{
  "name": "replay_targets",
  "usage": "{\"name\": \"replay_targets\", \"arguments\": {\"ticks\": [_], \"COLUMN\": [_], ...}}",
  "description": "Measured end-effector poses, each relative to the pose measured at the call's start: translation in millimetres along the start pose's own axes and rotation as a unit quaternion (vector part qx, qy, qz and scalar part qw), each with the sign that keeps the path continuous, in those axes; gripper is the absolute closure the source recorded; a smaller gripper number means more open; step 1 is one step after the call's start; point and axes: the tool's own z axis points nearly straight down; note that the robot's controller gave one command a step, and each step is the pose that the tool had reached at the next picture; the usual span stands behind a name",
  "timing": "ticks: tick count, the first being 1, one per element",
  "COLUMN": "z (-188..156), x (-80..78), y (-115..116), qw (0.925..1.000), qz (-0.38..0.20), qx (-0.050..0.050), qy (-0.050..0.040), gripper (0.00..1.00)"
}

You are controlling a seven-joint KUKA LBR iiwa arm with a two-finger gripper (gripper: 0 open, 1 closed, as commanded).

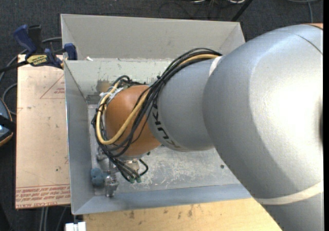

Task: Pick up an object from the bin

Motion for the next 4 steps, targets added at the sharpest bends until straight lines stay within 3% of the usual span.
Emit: {"name": "replay_targets", "arguments": {"ticks": [1,2,3,4], "z": [-1,0,-101,-211], "x": [0.5,6.7,-19.4,-28.6], "y": [9,9,-29,-39], "qw": [0.9915,0.9913,0.9756,0.9787], "qz": [-0.13,-0.132,-0.219,-0.205], "qx": [-0.001,0.0,0.001,0.0], "qy": [-0.0085,0.0039,0.0022,0.001], "gripper": [0.0,1.0,1.0,1.0]}}
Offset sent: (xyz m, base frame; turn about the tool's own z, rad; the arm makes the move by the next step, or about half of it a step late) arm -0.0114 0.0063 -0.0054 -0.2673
